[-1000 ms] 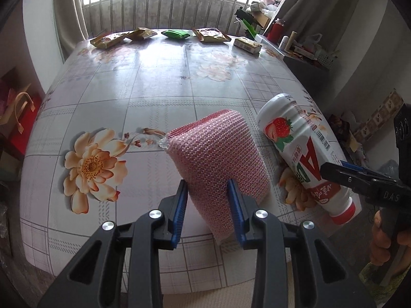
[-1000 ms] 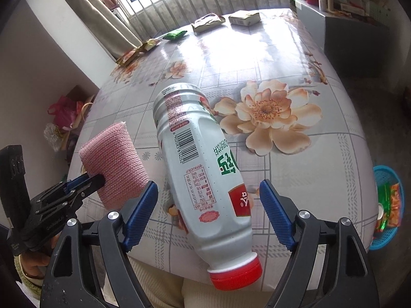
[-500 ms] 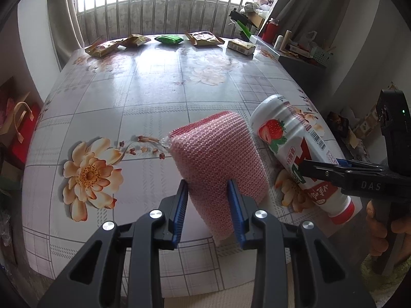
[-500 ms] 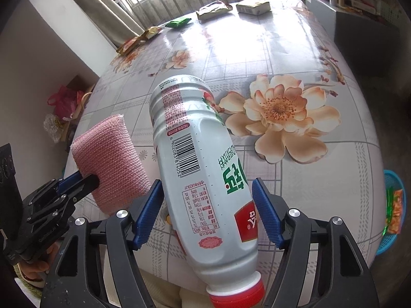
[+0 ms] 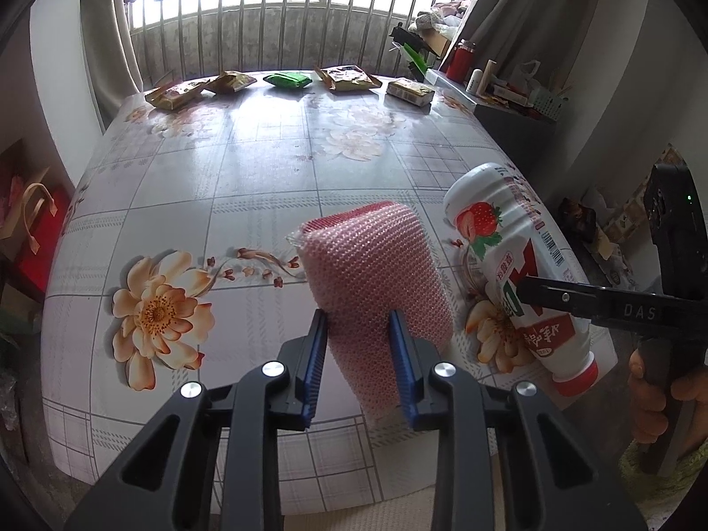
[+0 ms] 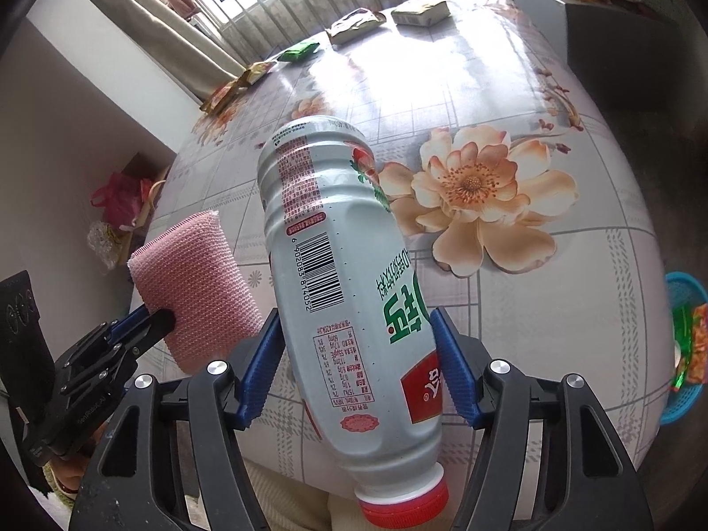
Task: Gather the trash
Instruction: 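Lift the pink pad with the left gripper beside the bottle held by the right gripper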
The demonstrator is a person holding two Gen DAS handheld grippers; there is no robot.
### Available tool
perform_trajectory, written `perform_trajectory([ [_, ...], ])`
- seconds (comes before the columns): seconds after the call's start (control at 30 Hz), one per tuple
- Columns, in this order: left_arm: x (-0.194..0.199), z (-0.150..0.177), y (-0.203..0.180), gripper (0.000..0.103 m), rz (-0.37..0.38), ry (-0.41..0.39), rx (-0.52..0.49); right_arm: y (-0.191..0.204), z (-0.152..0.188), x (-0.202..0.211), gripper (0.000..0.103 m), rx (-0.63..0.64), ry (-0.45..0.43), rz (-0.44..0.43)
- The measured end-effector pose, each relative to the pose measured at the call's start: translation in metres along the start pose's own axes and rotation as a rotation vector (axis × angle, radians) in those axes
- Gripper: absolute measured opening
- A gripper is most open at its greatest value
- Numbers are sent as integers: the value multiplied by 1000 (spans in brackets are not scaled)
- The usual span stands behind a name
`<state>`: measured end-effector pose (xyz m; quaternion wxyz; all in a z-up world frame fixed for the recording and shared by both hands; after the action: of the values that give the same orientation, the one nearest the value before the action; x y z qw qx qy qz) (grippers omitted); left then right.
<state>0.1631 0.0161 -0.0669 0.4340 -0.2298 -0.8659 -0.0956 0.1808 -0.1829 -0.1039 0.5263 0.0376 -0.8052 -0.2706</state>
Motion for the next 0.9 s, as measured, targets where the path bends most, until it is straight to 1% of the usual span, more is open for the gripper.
perform_trajectory([
  [0.1, 4, -1, 0, 27, 18, -12, 11, 0, 0, 5, 62, -8, -5, -15],
  [0.23, 10, -4, -1, 26, 38, -19, 14, 1, 2, 11, 61, -22, 5, -57],
  [0.33, 12, -6, -4, 26, 85, -15, 32, 7, 5, 11, 61, -16, 19, -88],
  [0.5, 10, -10, -8, 26, 196, -16, 78, 19, 11, 2, 61, 12, 40, -82],
  [0.6, 7, -11, -8, 26, 316, -11, 144, 19, 14, -2, 61, 7, 52, -81],
  [0.67, 3, -12, -10, 26, 360, -8, 171, 18, 15, -4, 61, 2, 55, -79],
  [0.8, -4, -12, -12, 26, 357, 9, 183, 15, 13, -8, 61, -11, 60, -74],
  [0.9, -1, -12, -10, 26, 345, -5, 182, 14, 13, -9, 61, -11, 64, -75],
])
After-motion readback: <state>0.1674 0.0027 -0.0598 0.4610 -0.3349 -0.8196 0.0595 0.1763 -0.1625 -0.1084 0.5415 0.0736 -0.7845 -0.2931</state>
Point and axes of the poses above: each gripper's, at about its wrist camera, not at the fingertips, and x roughly against the way its jaws point, y to its left, z to its underside, the point moved 2 cm from there along -x, roughly the way its jaws point, and after that the axes turned 12 degrees about -x, right-handed, at the moved point
